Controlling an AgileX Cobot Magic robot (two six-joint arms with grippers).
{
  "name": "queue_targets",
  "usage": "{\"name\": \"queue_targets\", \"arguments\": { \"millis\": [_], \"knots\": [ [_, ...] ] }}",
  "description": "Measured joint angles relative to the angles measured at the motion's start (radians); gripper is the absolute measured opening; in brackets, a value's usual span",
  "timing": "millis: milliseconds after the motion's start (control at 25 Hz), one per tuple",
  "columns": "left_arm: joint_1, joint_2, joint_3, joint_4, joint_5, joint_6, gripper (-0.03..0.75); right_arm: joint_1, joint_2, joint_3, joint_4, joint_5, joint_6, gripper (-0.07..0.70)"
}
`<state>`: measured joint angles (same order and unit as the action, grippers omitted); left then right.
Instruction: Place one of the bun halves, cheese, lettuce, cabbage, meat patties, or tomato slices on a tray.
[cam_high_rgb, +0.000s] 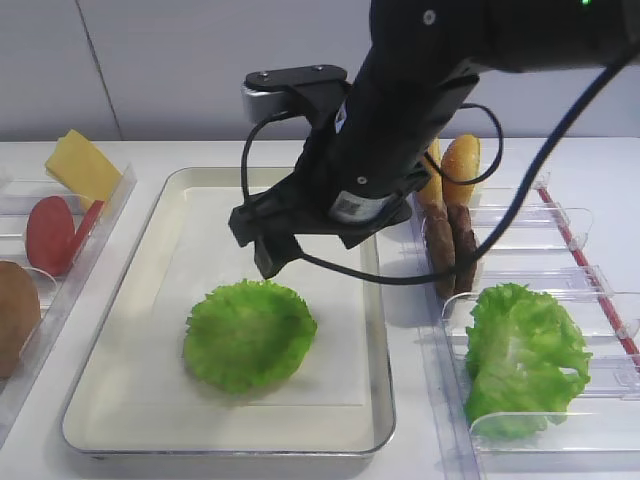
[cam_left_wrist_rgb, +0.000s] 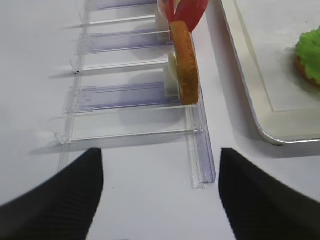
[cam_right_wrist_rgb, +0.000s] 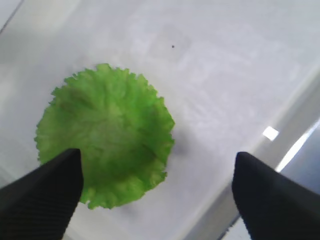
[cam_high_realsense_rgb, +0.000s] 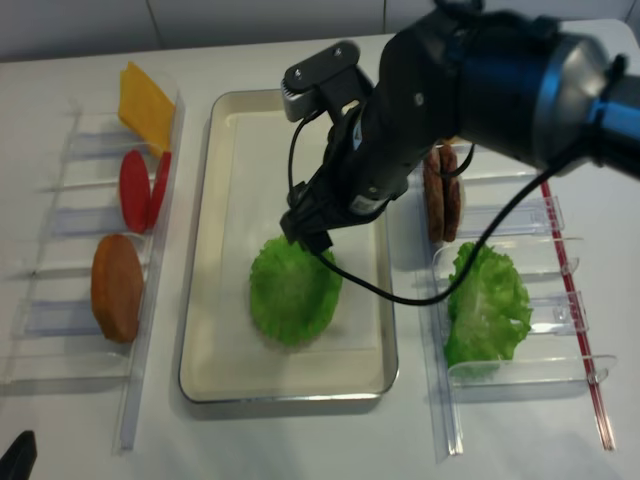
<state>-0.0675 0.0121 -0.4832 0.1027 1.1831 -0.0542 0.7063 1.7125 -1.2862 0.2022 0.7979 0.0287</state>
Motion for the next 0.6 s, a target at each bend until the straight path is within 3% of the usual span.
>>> {"name": "queue_targets", "arguments": {
  "millis": [440,600],
  "knots": [
    [0.0,0.0,0.0,0.0,0.0,0.0,0.461,-0.032,-0.103,0.0,-0.216,0.26,-0.018,0.608],
    [0.0,0.0,0.0,0.0,0.0,0.0,0.461,-0.032,-0.153,0.0,-0.248,0.311,-0.029,0.607]
  ]
}}
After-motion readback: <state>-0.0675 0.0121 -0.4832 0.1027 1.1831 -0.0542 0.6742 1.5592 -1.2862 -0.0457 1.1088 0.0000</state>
